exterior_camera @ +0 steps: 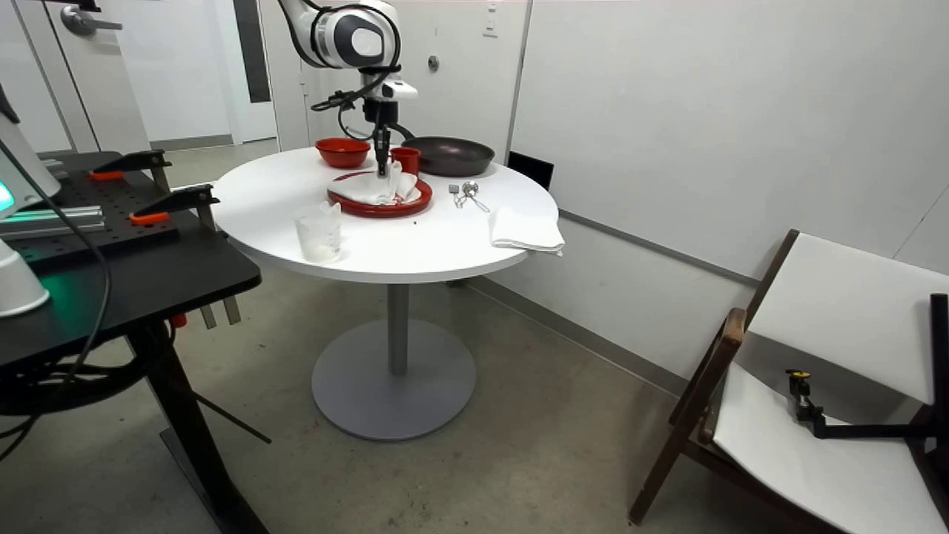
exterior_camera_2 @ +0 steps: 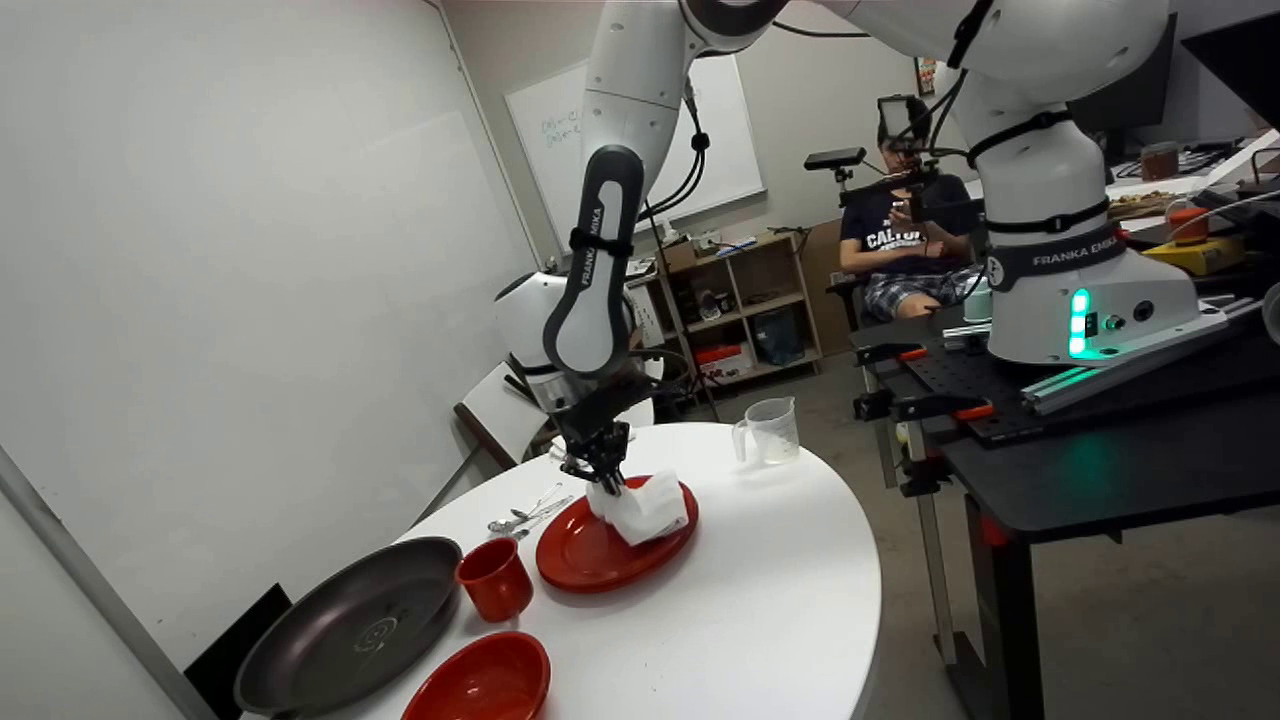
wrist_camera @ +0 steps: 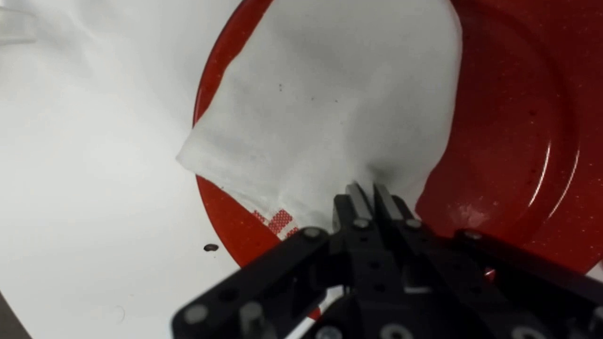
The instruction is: Use the white towel on the left to wipe the red plate, place the towel back on the left side of the table
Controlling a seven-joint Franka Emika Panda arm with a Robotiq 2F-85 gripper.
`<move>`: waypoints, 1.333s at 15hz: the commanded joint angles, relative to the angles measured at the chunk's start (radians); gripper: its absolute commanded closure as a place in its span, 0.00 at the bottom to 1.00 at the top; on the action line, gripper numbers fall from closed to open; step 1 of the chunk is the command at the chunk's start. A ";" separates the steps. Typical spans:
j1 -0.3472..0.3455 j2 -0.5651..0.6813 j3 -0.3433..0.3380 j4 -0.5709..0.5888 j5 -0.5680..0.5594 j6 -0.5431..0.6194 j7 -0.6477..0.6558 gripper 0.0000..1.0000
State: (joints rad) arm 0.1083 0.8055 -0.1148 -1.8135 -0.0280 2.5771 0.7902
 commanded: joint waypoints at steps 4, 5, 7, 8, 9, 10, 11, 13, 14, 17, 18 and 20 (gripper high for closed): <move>0.027 0.068 -0.037 0.034 0.039 0.120 0.008 0.98; 0.036 0.085 -0.046 0.044 0.036 0.137 0.010 0.98; 0.056 0.108 -0.059 0.062 0.028 0.172 0.007 0.98; 0.063 0.120 -0.065 0.072 0.028 0.186 0.004 0.98; 0.074 0.130 -0.072 0.083 0.026 0.205 0.001 0.98; 0.080 0.138 -0.073 0.092 0.030 0.218 -0.003 0.98; 0.085 0.143 -0.070 0.101 0.035 0.231 -0.006 0.98; 0.090 0.148 -0.064 0.115 0.041 0.250 -0.016 0.98; 0.091 0.150 -0.061 0.119 0.044 0.254 -0.022 0.98; 0.078 0.141 -0.048 0.118 0.055 0.250 -0.037 0.98; 0.071 0.137 -0.043 0.115 0.062 0.242 -0.041 0.98; 0.048 0.125 -0.031 0.107 0.090 0.200 -0.042 0.98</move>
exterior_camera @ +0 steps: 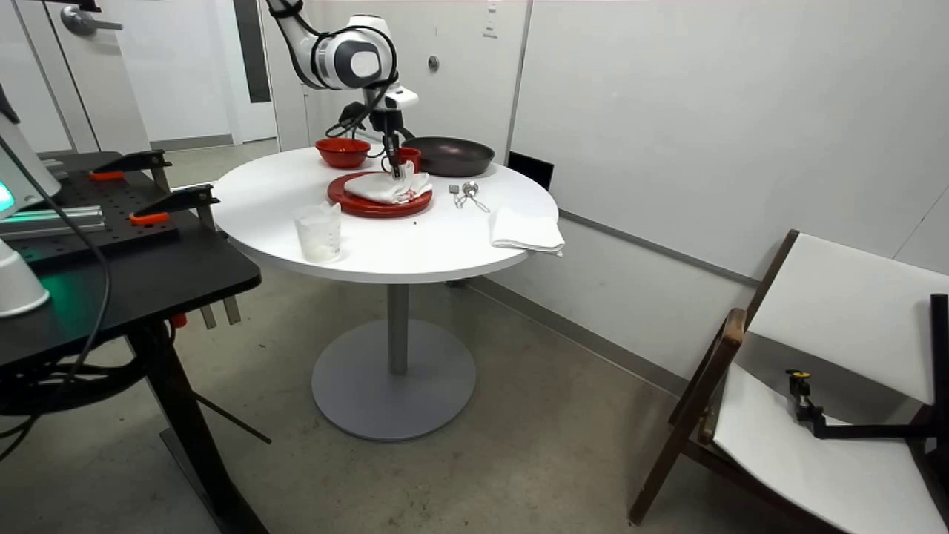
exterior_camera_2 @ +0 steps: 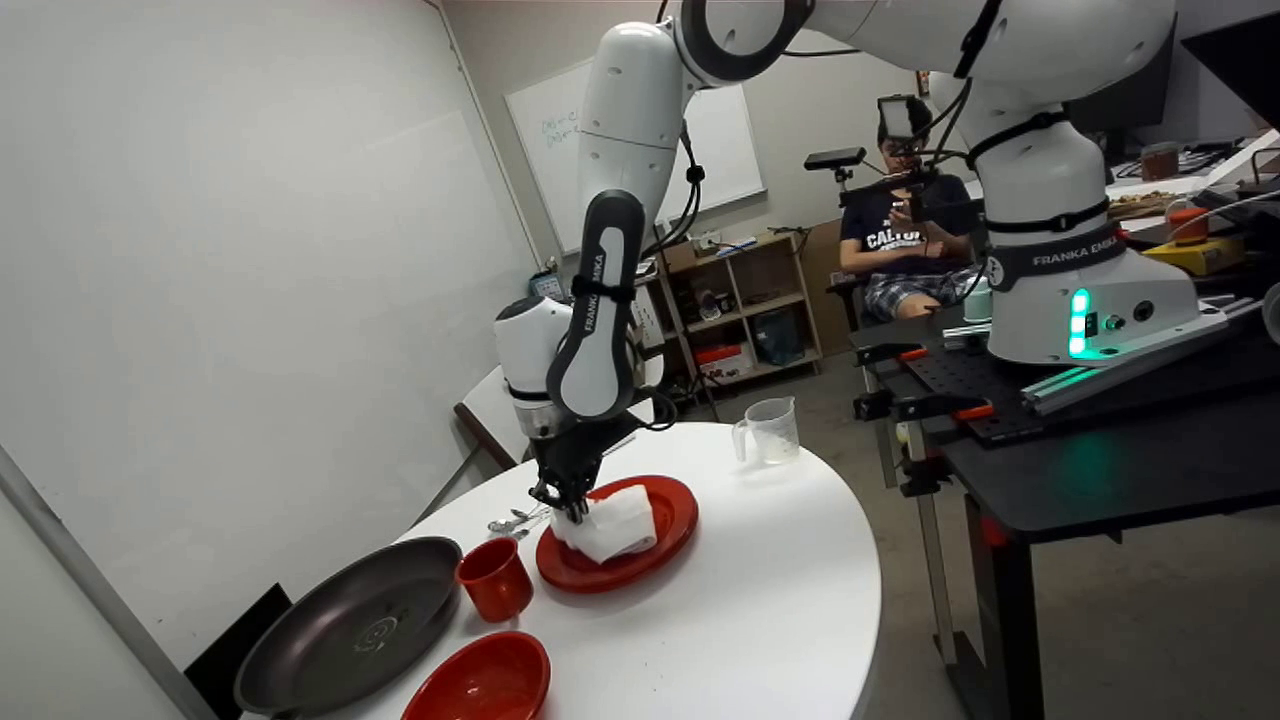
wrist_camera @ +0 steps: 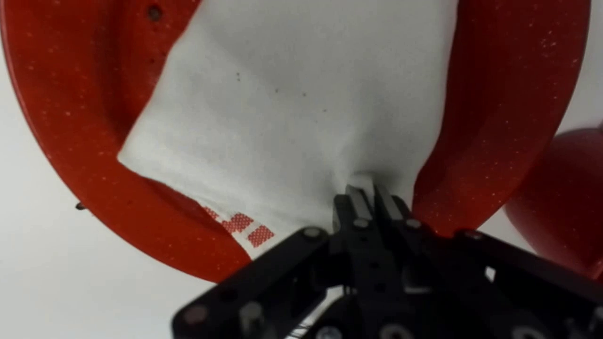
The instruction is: Use the white towel on the left to wipe the red plate, place the towel back on the left side of the table
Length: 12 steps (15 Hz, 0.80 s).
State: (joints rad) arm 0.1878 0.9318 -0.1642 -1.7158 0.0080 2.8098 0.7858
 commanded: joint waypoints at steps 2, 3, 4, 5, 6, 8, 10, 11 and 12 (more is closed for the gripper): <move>-0.039 0.009 -0.008 0.011 0.076 -0.066 -0.010 0.98; -0.038 0.012 -0.031 0.008 0.079 -0.079 0.004 0.98; -0.042 0.014 -0.045 0.007 0.081 -0.094 0.012 0.98; -0.045 0.015 -0.060 0.005 0.081 -0.105 0.020 0.98; -0.051 0.018 -0.068 0.008 0.082 -0.116 0.023 0.98; -0.063 0.018 -0.069 0.011 0.088 -0.133 0.025 0.98; -0.070 0.015 -0.066 0.012 0.088 -0.147 0.026 0.98; -0.076 0.014 -0.058 0.013 0.090 -0.153 0.021 0.98; -0.080 0.012 -0.052 0.014 0.092 -0.158 0.018 0.98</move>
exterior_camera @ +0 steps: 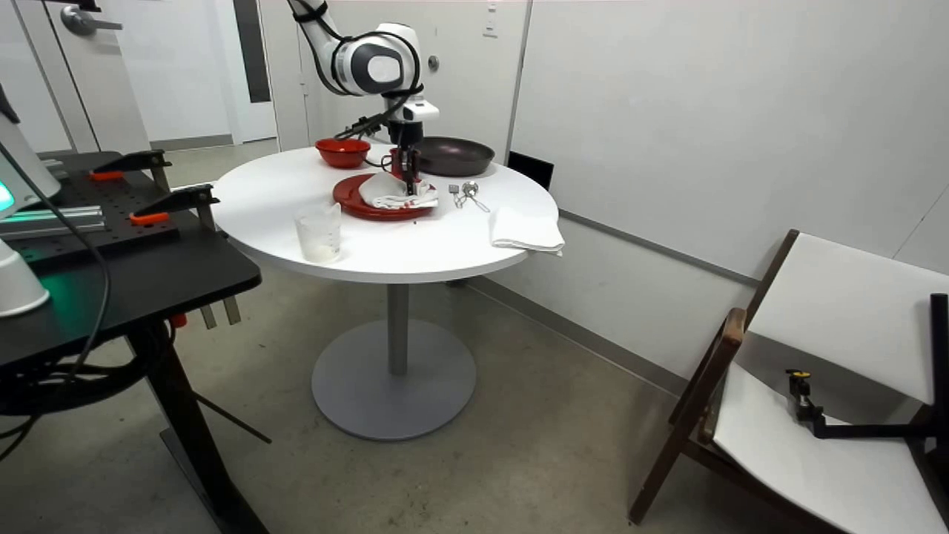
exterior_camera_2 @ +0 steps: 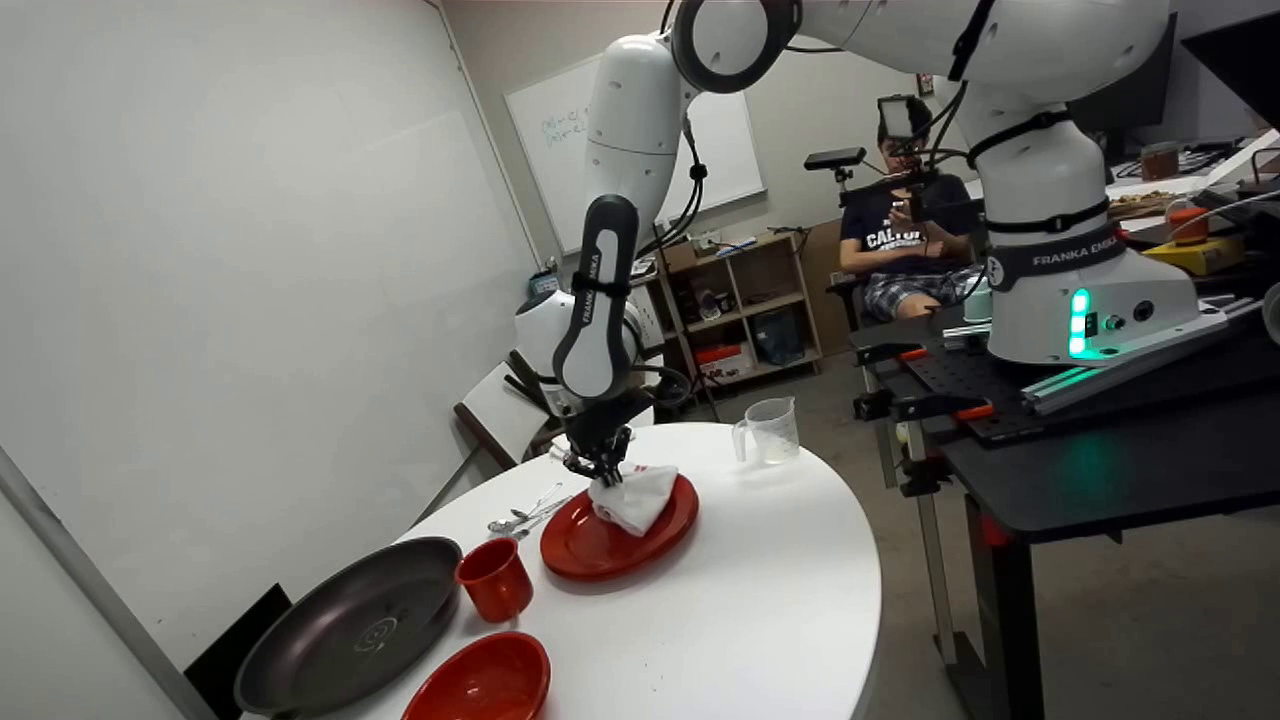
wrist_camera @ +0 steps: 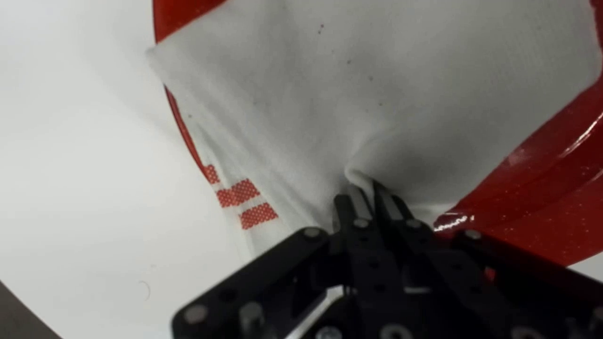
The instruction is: Use the white towel on the left to wipe the red plate, place the towel back on the left side of the table
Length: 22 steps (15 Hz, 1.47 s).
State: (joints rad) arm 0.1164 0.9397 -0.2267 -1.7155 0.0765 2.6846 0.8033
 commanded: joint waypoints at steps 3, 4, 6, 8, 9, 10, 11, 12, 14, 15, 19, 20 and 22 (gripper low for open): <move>-0.072 -0.018 0.104 0.019 0.067 -0.111 -0.073 0.98; -0.099 -0.024 0.145 0.021 0.088 -0.143 -0.109 0.98; -0.128 -0.025 0.196 0.032 0.127 -0.193 -0.160 0.98; -0.142 -0.024 0.225 0.041 0.161 -0.226 -0.197 0.98; -0.137 -0.019 0.225 0.044 0.170 -0.217 -0.205 0.98; -0.135 -0.018 0.227 0.043 0.180 -0.209 -0.213 0.98; -0.137 -0.016 0.233 0.044 0.192 -0.196 -0.225 0.98; -0.140 -0.016 0.239 0.045 0.204 -0.192 -0.239 0.98; -0.143 -0.005 0.251 0.057 0.232 -0.179 -0.262 0.98; -0.140 -0.001 0.253 0.062 0.243 -0.177 -0.267 0.98; -0.121 0.024 0.238 0.100 0.247 -0.146 -0.276 0.98; -0.118 0.031 0.235 0.109 0.246 -0.133 -0.274 0.98; -0.105 0.052 0.219 0.133 0.236 -0.089 -0.261 0.98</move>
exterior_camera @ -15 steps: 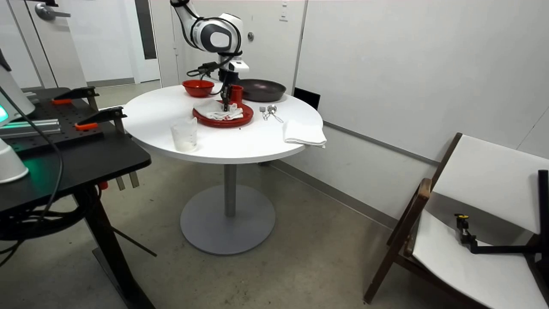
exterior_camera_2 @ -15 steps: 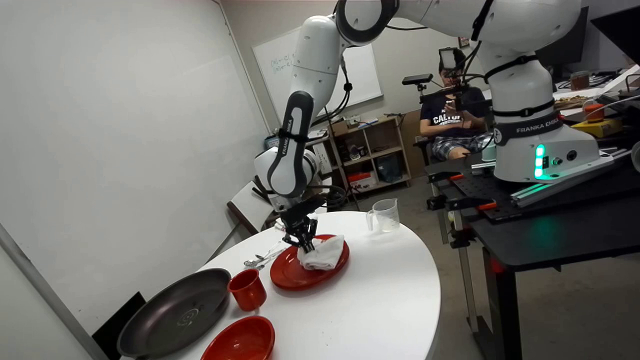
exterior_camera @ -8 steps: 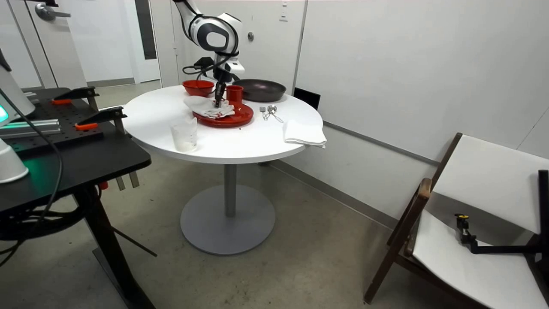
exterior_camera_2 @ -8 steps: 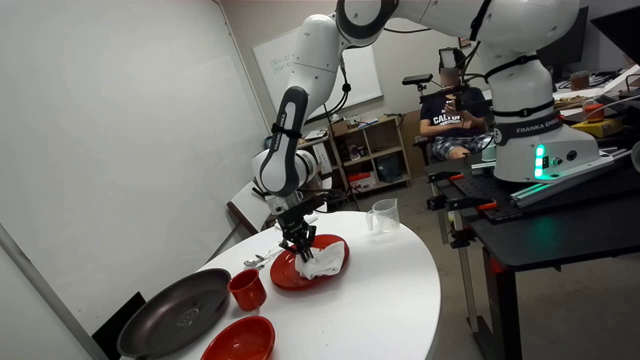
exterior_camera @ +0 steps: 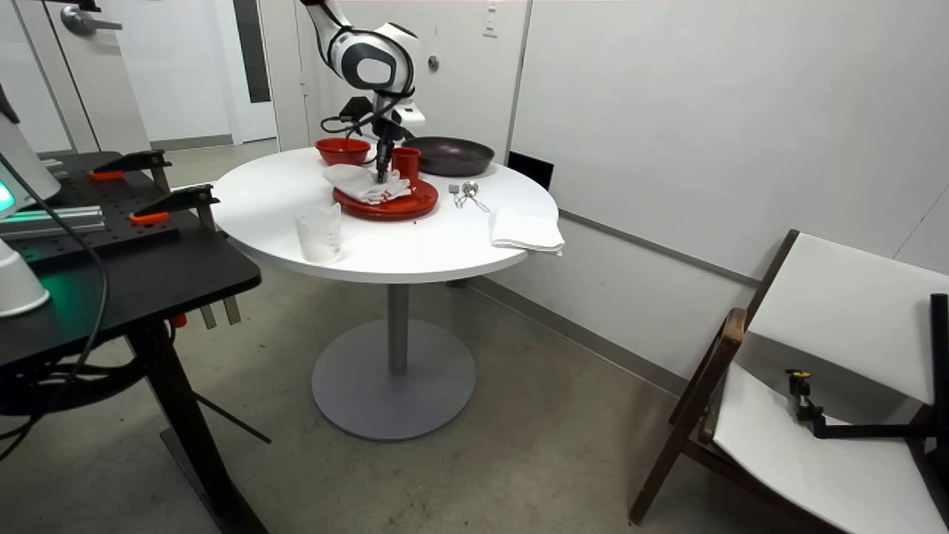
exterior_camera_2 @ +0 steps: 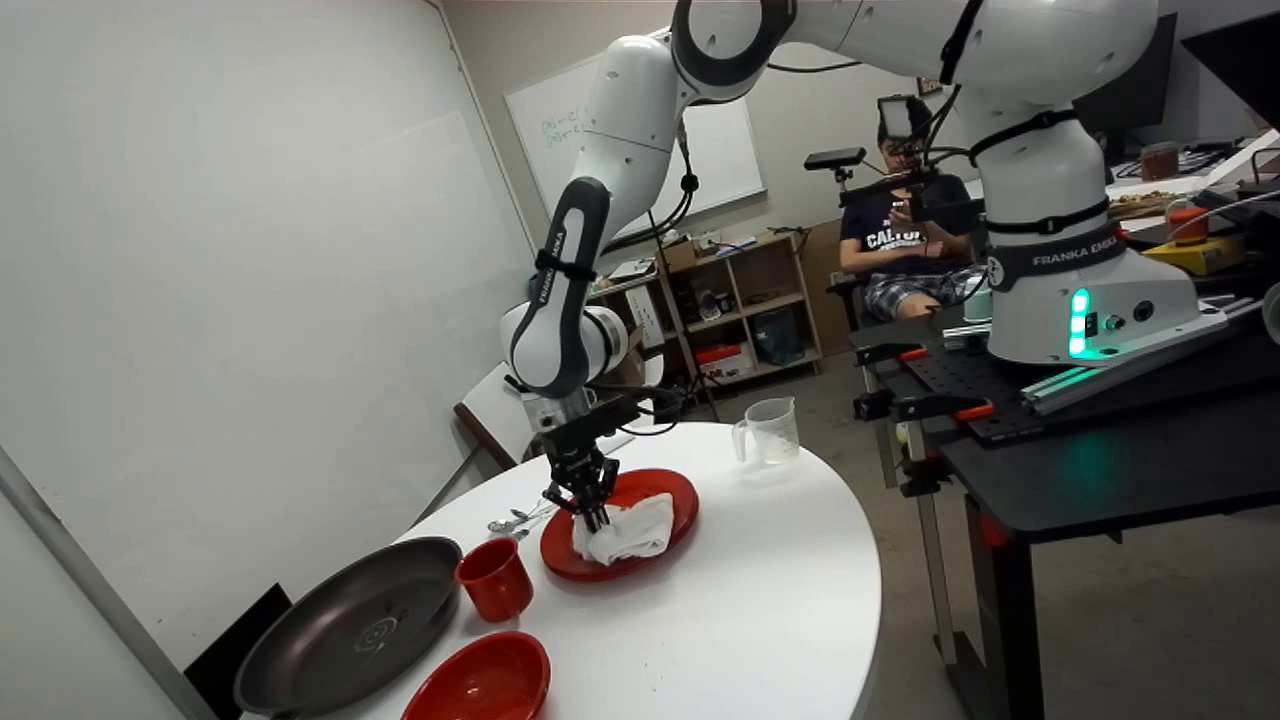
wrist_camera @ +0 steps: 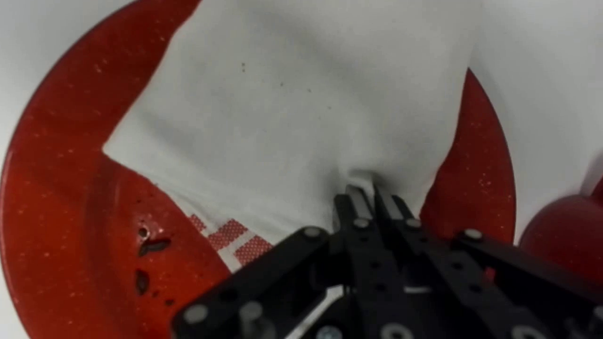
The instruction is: Use the white towel on the left to wipe the red plate, place the towel back on the left side of the table
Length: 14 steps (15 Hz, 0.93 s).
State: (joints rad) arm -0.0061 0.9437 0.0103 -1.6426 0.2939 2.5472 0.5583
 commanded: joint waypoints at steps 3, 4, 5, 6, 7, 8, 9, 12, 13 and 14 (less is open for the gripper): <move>0.034 0.079 -0.046 0.094 0.010 0.109 0.005 0.98; 0.038 0.086 -0.053 0.098 0.009 0.126 0.009 0.98; 0.052 0.091 -0.073 0.099 0.002 0.148 0.022 0.98; 0.069 0.096 -0.098 0.100 -0.008 0.167 0.039 0.98; 0.086 0.100 -0.125 0.099 -0.018 0.180 0.058 0.98; 0.104 0.100 -0.154 0.093 -0.026 0.181 0.079 0.98; 0.126 0.101 -0.190 0.090 -0.040 0.157 0.109 0.98; 0.158 0.104 -0.256 0.085 -0.074 0.071 0.176 0.98; 0.153 0.099 -0.256 0.087 -0.083 0.023 0.183 0.98; 0.141 0.096 -0.246 0.095 -0.089 -0.025 0.181 0.97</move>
State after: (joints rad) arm 0.1342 1.0164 -0.2152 -1.5796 0.2459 2.6341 0.6923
